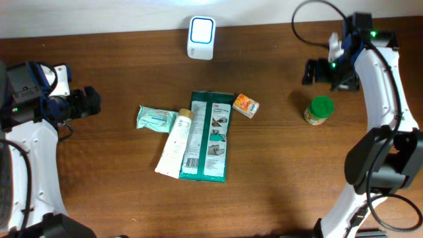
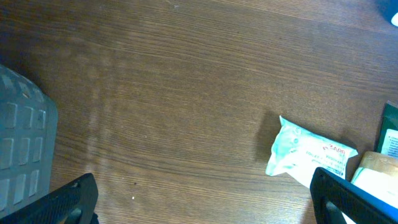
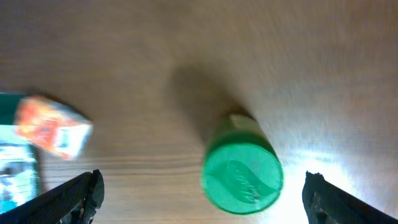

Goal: Scan the item barcode
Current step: 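Place the jar on the table right side and release it, then reach the right gripper to the orange tissue pack and grasp it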

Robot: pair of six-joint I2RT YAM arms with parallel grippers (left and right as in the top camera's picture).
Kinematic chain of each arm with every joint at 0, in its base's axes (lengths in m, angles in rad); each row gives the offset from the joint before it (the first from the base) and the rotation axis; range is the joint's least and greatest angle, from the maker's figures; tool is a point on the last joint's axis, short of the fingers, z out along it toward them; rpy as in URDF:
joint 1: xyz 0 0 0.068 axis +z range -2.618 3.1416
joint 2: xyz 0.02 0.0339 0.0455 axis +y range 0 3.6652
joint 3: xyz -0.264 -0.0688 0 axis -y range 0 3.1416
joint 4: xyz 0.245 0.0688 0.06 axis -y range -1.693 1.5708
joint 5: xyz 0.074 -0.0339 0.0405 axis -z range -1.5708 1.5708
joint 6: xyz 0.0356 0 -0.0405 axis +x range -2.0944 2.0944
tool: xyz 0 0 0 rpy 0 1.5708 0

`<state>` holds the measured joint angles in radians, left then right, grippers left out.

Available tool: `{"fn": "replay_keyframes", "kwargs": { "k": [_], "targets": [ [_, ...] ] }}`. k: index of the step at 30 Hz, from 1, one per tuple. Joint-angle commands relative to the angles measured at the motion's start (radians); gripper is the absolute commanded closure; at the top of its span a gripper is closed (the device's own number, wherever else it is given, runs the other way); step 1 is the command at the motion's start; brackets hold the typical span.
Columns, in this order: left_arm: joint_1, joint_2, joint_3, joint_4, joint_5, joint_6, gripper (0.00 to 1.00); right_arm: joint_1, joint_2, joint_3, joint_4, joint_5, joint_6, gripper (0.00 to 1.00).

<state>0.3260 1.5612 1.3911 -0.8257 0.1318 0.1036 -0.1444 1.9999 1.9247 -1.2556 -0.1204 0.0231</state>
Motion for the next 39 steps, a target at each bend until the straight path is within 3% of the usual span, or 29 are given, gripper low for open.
{"fn": "replay_keyframes", "kwargs": {
  "k": [1, 2, 3, 4, 5, 7, 10, 12, 16, 21, 27, 39],
  "targets": [
    [0.002, -0.003, 0.001, 0.002, 0.01, -0.013, 0.01, 0.116, -0.012, 0.067, 0.038, -0.093, -0.018, 0.02],
    [0.002, -0.003, 0.001, 0.002, 0.01, -0.013, 0.01, 0.146, -0.004, 0.056, 0.058, -0.118, -0.018, 0.02],
    [0.002, -0.003, 0.001, 0.002, 0.01, -0.013, 0.01, 0.187, 0.009, 0.041, 0.076, -0.156, -0.014, 0.12],
    [0.002, -0.004, 0.001, 0.002, 0.01, -0.013, 0.01, 0.233, 0.024, 0.012, 0.107, -0.183, 0.012, 0.48],
    [0.002, -0.003, 0.001, 0.002, 0.01, -0.013, 0.01, 0.272, 0.038, -0.021, 0.155, -0.183, 0.094, 0.7],
    [0.002, -0.004, 0.001, 0.002, 0.01, -0.013, 0.01, 0.33, 0.07, -0.08, 0.278, -0.18, 0.243, 0.85],
    [0.002, -0.003, 0.001, 0.002, 0.01, -0.013, 0.01, 0.395, 0.116, -0.156, 0.459, -0.131, 0.444, 0.92],
    [0.002, -0.004, 0.001, 0.002, 0.01, -0.013, 0.01, 0.439, 0.162, -0.165, 0.532, -0.109, 0.5, 0.94],
    [0.002, -0.003, 0.001, 0.002, 0.01, -0.013, 0.01, 0.488, 0.217, -0.165, 0.525, -0.062, 0.517, 0.94],
    [0.002, -0.003, 0.001, 0.002, 0.01, -0.013, 0.01, 0.49, 0.219, -0.165, 0.357, -0.056, 0.505, 0.94],
    [0.002, -0.004, 0.001, 0.002, 0.01, -0.013, 0.01, 0.489, 0.219, -0.165, 0.187, 0.119, 0.498, 0.92],
    [0.002, -0.004, 0.001, 0.002, 0.01, -0.013, 0.01, 0.499, 0.219, -0.248, 0.213, 0.02, 0.48, 0.89]
  ]
}}
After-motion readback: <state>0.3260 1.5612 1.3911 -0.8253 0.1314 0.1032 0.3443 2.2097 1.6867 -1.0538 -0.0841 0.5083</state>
